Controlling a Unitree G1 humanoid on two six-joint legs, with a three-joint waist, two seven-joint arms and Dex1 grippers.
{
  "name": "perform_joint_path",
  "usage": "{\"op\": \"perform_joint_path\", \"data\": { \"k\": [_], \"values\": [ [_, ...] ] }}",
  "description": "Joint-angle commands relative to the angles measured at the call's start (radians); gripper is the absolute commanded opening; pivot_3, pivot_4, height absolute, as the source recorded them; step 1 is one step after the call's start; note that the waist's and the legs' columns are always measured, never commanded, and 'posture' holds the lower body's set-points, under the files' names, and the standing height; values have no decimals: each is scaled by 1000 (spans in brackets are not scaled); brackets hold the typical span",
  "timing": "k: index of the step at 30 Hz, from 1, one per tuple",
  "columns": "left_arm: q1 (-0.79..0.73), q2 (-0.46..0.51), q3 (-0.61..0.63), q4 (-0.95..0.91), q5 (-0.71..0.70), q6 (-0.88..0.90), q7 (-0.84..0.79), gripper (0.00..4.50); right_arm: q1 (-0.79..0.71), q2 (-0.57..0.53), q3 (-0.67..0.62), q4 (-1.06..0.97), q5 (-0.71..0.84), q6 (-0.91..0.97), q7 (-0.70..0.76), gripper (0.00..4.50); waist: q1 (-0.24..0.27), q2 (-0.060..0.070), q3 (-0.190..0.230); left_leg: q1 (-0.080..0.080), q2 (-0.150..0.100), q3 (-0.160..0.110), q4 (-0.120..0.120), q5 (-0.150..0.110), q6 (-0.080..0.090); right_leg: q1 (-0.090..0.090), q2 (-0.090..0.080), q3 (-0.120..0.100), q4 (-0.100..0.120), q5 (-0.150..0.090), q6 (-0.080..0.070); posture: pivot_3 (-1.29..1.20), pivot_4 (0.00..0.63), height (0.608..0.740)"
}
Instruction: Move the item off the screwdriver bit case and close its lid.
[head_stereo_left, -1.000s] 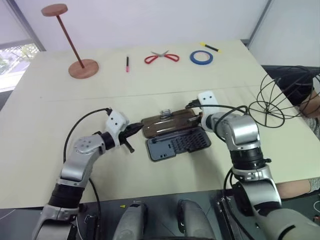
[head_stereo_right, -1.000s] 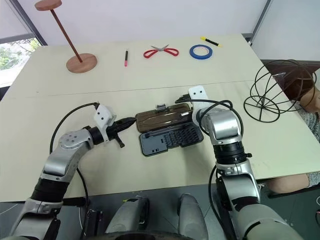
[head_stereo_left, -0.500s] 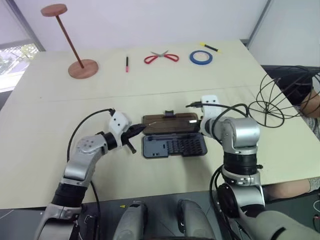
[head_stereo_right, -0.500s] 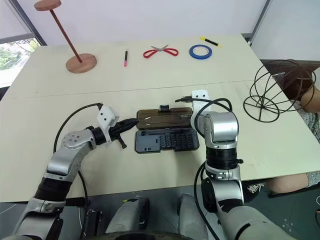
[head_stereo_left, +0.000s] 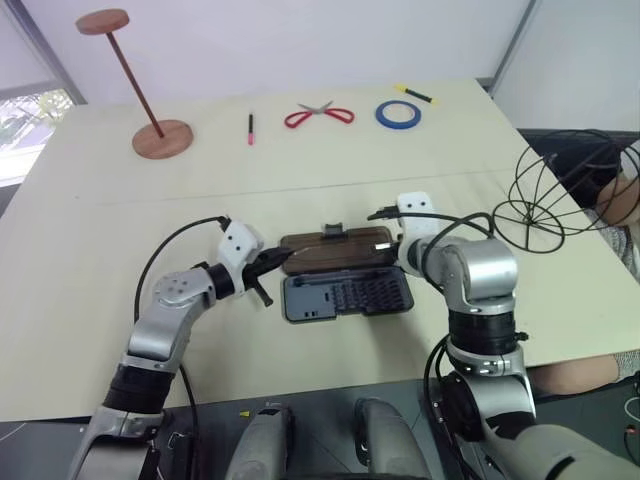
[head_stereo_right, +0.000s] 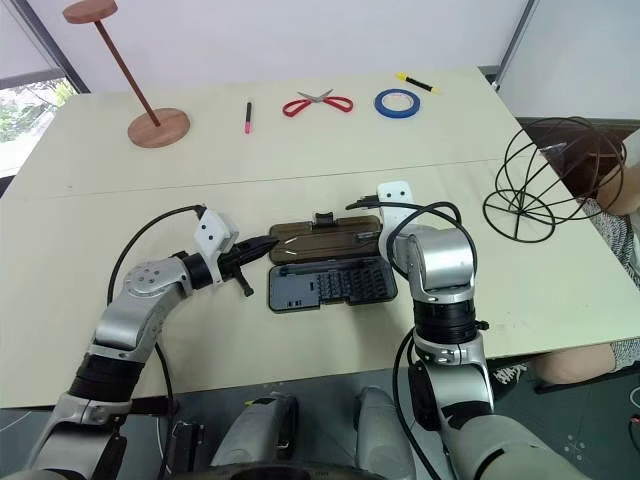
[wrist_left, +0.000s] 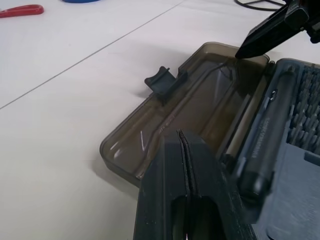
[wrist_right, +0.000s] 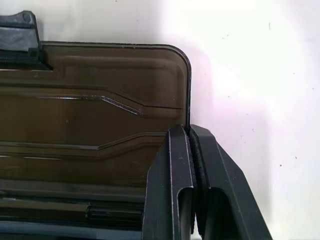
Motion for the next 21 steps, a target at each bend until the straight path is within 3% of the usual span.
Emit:
{"op": "perform_joint_path", "data": {
  "k": [1, 3, 9, 14, 21],
  "values": [
    [-10, 2, -6, -44, 1, 2, 3, 0, 5, -2, 19, 5, 20, -28, 19, 580, 0, 0, 0, 0, 0, 0, 0, 0, 0, 0, 0, 0, 0, 0, 0, 0, 150, 740],
    [-13, 1, -7, -45, 2, 6, 5, 0, 4, -18, 42, 14, 16, -59, 24, 1328, 0, 0, 0, 0, 0, 0, 0, 0, 0, 0, 0, 0, 0, 0, 0, 0, 150, 740],
    [-23, 0, -6, -43, 1, 12, 4, 0, -19, -28, 35, 35, 15, -71, 23, 4459, 2, 0, 0, 0, 0, 0, 0, 0, 0, 0, 0, 0, 0, 0, 0, 0, 150, 740],
    [-65, -26, 45, -126, -133, 133, -8, 0, -62, -94, -3, 33, 43, -126, 73, 4459, 3, 0, 0, -1, 0, 0, 0, 0, 0, 0, 0, 0, 0, 0, 0, 0, 150, 740],
    [-144, 24, 59, -228, -270, 261, -77, 0, -99, -150, -71, 59, 122, -270, 171, 4459, -1, 0, 0, -1, 0, 0, 0, 0, 0, 0, 0, 0, -1, 0, 0, 0, 150, 740]
  ]
}}
